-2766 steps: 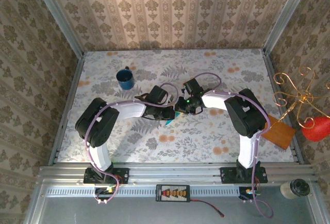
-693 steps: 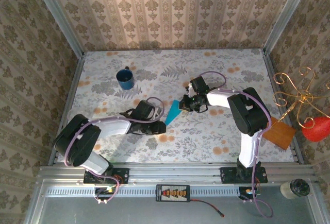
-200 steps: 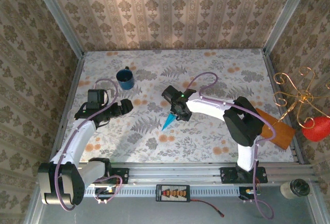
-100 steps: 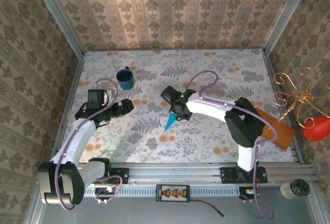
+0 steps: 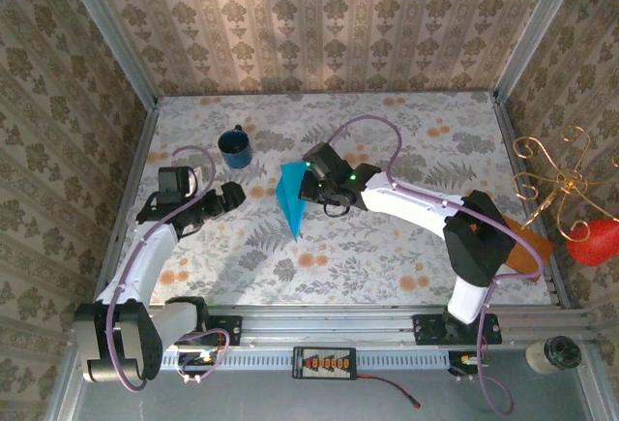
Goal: Fold a paper plane with a square sheet of paper (pick it up from the middle)
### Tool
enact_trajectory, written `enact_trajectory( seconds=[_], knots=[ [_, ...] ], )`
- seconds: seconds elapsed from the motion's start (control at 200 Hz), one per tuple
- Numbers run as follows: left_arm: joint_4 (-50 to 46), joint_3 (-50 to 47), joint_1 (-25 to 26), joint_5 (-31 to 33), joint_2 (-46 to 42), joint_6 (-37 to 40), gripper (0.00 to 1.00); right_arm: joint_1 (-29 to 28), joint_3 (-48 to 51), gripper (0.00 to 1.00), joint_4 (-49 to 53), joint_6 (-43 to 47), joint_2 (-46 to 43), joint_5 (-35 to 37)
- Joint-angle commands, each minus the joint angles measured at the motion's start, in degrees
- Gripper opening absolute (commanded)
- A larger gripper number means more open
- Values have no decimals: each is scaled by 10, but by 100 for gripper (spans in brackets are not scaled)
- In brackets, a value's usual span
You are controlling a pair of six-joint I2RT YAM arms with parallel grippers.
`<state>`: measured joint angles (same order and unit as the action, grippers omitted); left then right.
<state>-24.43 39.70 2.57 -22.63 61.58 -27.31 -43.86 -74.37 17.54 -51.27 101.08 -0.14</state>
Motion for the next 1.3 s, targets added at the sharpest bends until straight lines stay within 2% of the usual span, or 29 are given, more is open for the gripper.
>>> enact_trajectory(
  seconds=[0.0,0.16,0.275,0.445,0.65,0.705,0.83,0.905,1.055,1.14,1.295],
  knots=[
    [7,-1,0,9,-8,-24,100,14,36,5,-92,33,8,-115],
    [31,-10,43,20,15,-60,100,36,84,4,-161,32,44,-188],
    [41,-14,83,38,35,-81,100,51,113,3,-187,36,56,-215],
    [69,-23,131,47,63,-120,100,83,161,4,-212,34,52,-223],
    [122,-21,194,36,118,-163,97,95,179,4,-204,46,59,-221],
    [128,-13,211,36,137,-175,94,97,182,4,-205,45,61,-220],
    [130,16,231,26,194,-196,78,99,181,4,-204,46,62,-218],
    [131,34,256,23,221,-198,71,99,182,4,-203,46,61,-217],
    [123,73,277,25,262,-189,68,100,182,4,-197,46,62,-213],
    [95,94,289,51,281,-190,67,101,182,3,-194,47,64,-214],
    [76,123,306,74,311,-188,58,101,181,3,-191,47,65,-212]
  ],
)
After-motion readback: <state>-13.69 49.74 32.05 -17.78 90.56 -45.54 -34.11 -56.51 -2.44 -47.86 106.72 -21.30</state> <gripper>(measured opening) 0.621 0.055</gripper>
